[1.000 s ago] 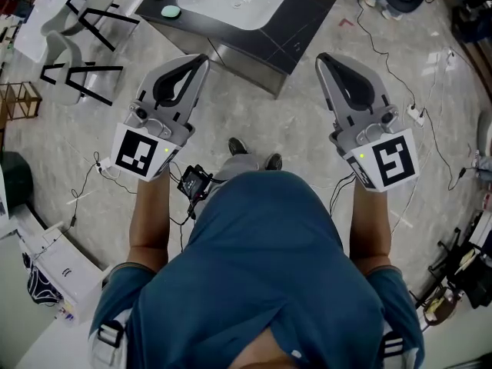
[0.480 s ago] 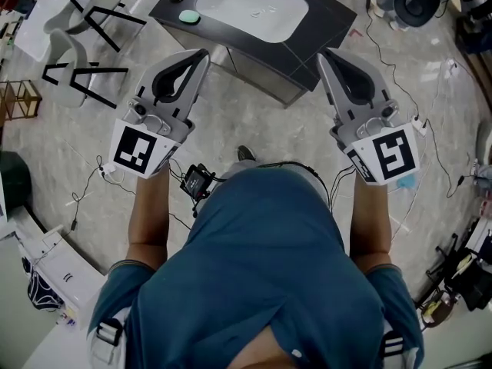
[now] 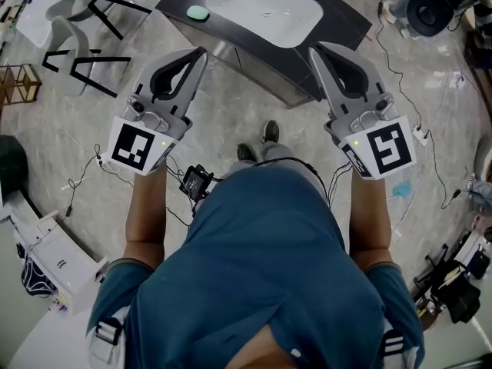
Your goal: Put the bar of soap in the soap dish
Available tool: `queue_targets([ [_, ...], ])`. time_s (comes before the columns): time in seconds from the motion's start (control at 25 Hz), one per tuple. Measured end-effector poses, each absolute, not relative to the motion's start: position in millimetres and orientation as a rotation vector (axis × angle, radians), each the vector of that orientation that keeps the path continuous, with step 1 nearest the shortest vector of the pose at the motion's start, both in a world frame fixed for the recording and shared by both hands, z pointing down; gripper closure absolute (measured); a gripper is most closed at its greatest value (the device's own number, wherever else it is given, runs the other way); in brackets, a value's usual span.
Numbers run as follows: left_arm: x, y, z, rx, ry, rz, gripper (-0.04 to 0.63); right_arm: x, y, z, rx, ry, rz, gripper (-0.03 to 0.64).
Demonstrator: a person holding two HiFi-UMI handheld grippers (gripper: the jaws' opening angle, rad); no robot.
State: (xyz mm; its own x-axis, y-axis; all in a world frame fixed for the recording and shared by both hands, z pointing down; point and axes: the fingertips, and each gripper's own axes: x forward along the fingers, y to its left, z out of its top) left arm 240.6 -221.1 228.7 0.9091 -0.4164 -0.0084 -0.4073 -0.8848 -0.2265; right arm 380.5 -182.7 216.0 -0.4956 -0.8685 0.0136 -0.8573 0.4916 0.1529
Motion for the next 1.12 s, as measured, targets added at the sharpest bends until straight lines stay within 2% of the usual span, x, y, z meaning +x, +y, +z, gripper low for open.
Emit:
queue_targets([
  [0.32, 252.9, -259.8, 219.9, -2.787, 0.744, -0.037, 0.592, 387.0, -235.3, 223.0, 1.393, -2.718, -0.204, 0.603],
  [0.64, 256.5, -277.8, 232.3, -2.745, 0.86, -0.143, 0.592, 383.5, -268.7, 230.2, 1.266, -2.773, -0.209, 0.603],
  [1.12, 214.0, -345.5, 235.8, -2.761, 0.916, -0.156, 0.592, 342.5, -340.8, 238.9, 1.223, -2.787, -0.154, 0.603],
])
